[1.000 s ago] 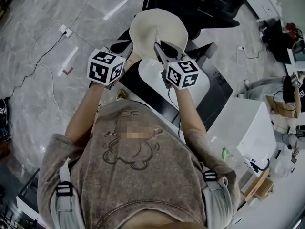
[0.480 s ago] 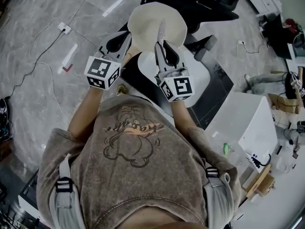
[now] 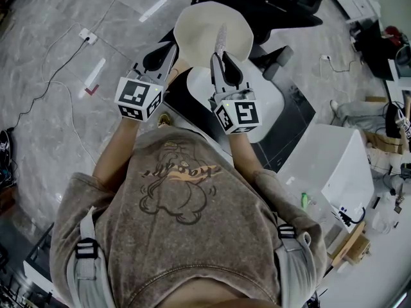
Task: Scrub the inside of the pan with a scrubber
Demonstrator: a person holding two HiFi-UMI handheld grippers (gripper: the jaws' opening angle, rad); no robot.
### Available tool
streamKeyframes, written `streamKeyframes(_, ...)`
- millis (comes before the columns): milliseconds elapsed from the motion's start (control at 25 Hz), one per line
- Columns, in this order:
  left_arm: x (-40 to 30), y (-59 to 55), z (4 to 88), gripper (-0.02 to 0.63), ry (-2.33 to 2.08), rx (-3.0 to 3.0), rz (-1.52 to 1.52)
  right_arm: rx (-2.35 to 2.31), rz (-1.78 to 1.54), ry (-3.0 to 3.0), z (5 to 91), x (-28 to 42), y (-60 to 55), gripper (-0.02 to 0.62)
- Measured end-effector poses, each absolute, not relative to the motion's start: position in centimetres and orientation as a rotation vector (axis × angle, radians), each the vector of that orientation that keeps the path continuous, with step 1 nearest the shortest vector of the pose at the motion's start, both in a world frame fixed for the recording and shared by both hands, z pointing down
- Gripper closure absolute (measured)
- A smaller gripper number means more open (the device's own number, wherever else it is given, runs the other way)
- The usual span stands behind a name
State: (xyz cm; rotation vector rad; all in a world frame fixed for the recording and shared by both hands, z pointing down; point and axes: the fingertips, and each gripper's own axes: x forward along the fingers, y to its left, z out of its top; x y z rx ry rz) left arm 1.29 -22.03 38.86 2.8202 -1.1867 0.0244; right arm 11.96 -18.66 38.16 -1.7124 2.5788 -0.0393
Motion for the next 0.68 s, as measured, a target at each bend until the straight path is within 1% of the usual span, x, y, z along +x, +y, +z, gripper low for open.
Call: streamKeyframes(680, 0.7, -21.4, 39.0, 0.589, -1.231, 2.838, 0.031, -1.782, -0.052, 2.558, 38.6, 13.3, -19.2, 0.515)
